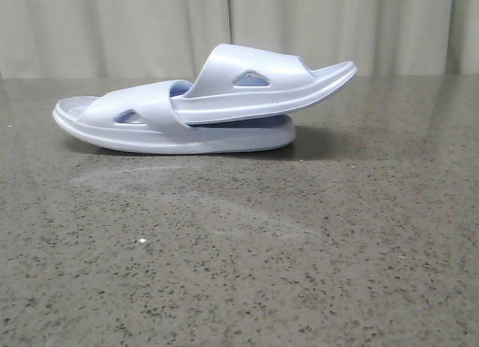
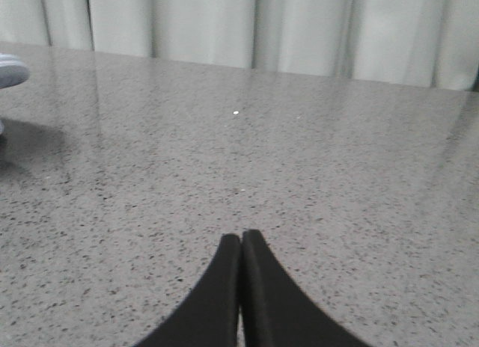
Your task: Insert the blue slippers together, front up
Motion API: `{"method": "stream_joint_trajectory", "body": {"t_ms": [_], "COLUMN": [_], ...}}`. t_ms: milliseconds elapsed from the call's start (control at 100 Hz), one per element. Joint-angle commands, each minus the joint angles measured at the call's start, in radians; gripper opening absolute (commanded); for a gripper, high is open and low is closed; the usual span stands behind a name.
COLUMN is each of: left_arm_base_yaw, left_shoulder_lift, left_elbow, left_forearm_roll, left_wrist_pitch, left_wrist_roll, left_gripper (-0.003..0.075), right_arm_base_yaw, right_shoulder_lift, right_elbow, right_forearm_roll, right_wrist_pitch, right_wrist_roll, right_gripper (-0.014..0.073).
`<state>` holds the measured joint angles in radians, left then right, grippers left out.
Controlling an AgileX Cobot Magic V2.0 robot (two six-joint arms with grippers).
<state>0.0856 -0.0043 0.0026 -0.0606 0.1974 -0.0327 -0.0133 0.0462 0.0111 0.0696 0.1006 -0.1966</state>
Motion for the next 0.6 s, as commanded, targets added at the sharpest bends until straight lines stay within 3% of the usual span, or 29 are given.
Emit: {"method": "stream_joint_trajectory", "body": {"t_ms": [0,160,590], "left_arm_base_yaw": [0.003,0.003,0.003], "left_shoulder_lift": [-0.028,-0.028,-0.028], "left_elbow": [0.009,0.009,0.009], "left_forearm_roll": [-0.007,-0.007,-0.007], "left_wrist_pitch": [-0.072,-0.072,-0.072], "left_wrist_roll": [-0.008,-0.008,-0.008], "left_gripper": [0.0015,0.0015,0.0015], "right_arm_base_yaw": [-0.029,-0.043,-0.043], "right_shoulder_lift": [-0.023,-0.078,-0.076], "right_elbow": [0.019,0.021,0.021], "right_forearm_roll": [-0.027,-0.032,-0.039], "right_wrist_pitch": [-0.030,0.096,0.045], "right_wrist_roll": [0.006,0.006,0.006], "right_gripper": [-0.0089,-0.0089,-0.0089]}}
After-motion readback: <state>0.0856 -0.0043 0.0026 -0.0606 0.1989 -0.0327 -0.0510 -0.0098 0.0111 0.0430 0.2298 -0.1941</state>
